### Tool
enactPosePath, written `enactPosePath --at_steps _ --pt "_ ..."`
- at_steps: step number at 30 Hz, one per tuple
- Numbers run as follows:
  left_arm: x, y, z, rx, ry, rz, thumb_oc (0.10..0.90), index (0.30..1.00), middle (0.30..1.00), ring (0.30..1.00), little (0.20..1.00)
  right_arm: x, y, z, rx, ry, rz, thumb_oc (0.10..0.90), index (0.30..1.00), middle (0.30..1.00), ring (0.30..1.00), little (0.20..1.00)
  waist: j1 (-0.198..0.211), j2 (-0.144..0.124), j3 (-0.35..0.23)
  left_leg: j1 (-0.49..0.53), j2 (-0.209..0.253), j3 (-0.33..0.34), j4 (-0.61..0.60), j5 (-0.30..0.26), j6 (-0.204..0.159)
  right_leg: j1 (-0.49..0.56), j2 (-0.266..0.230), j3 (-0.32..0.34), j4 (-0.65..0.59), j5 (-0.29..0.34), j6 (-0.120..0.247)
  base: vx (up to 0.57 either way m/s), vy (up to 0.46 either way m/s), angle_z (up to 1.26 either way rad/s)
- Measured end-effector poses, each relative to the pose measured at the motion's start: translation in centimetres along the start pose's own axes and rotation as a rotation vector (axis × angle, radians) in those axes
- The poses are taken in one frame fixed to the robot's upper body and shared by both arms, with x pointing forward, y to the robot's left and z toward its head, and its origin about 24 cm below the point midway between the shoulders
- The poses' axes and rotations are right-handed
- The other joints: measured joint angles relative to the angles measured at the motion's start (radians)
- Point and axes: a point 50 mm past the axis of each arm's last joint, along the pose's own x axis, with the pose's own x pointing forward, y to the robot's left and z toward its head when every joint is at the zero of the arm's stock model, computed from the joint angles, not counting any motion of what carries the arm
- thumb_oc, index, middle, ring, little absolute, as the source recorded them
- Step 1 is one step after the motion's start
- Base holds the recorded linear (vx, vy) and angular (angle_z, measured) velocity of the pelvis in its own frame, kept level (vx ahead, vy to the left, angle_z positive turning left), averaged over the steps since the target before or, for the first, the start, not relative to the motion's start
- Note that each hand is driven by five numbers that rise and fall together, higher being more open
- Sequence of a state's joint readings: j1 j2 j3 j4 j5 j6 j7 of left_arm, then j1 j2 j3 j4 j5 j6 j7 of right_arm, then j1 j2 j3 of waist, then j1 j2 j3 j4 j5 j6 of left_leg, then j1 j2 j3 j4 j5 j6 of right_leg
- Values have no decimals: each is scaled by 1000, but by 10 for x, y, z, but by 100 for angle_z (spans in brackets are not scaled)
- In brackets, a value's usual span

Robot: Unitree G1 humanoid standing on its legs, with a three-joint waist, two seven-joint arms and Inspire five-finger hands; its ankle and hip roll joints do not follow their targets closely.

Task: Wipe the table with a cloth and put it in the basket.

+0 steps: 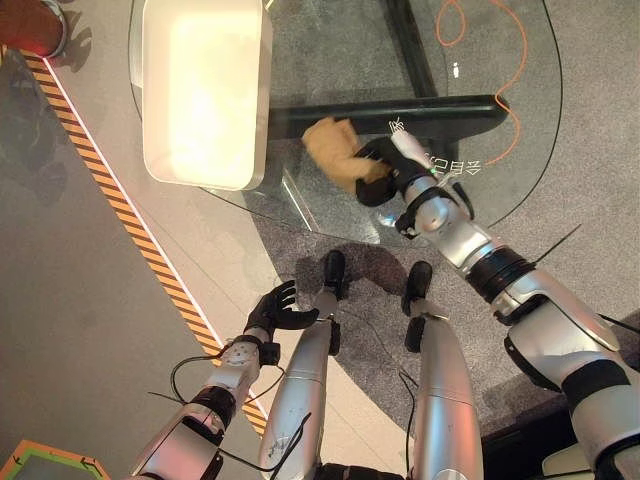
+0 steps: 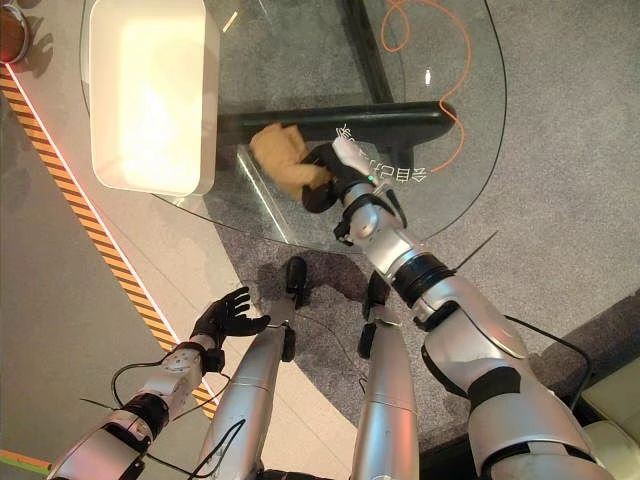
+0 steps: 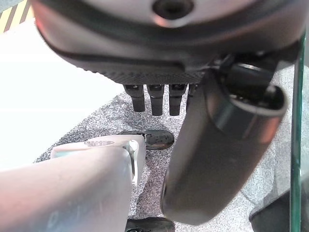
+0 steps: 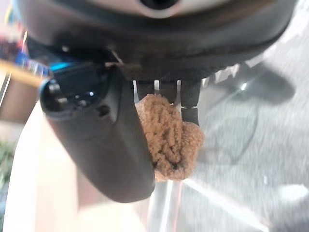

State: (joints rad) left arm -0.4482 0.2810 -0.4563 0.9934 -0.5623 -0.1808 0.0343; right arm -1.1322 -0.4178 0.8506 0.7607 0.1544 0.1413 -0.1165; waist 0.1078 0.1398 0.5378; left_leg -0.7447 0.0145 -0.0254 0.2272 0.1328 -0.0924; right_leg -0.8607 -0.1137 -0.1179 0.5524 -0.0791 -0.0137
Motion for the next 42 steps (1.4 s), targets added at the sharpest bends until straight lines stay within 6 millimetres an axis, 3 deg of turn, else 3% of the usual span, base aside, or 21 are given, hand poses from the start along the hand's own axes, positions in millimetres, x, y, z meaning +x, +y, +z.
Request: enactPosePath --at_steps 4,7,19,30,35,42 --pt "0 0 0 2 4 -2 800 900 900 900 900 -3 31 -2 -19 -2 141 100 300 300 300 200 6 0 0 0 -7 -15 -1 -2 -7 -4 -11 -14 18 -20 -4 5 -10 12" --pt "0 0 0 3 7 -2 800 900 900 900 900 -4 40 0 -47 -11 185 100 300 300 300 200 5 0 0 -5 -7 -15 -2 -2 -8 -10 -10 -13 19 -22 0 0 0 0" --pt "0 -2 1 4 7 -8 800 900 900 900 900 -5 40 3 -64 -24 179 100 300 300 300 200 0 0 0 -9 -7 -14 -1 2 -4 -14 -12 -13 22 -22 -4 0 0 0" --pt "0 -1 0 3 11 -9 800 900 900 900 900 -2 32 -2 -39 -19 23 100 300 300 300 200 1 0 0 -5 -13 -15 2 7 -2 -15 -19 -12 36 -22 -4 0 0 0" --pt "-1 1 -4 3 26 1 800 900 900 900 900 -1 7 -10 54 9 -192 100 300 300 300 200 9 0 0 -6 -17 -15 2 6 0 -15 -25 -11 36 -24 0 5 3 1" --pt "-4 2 -11 -2 33 4 800 900 900 900 900 -15 -78 -32 120 82 -646 100 300 300 300 200 19 0 0 -20 -21 -13 2 5 2 -19 -27 -11 16 -15 12 0 0 0"
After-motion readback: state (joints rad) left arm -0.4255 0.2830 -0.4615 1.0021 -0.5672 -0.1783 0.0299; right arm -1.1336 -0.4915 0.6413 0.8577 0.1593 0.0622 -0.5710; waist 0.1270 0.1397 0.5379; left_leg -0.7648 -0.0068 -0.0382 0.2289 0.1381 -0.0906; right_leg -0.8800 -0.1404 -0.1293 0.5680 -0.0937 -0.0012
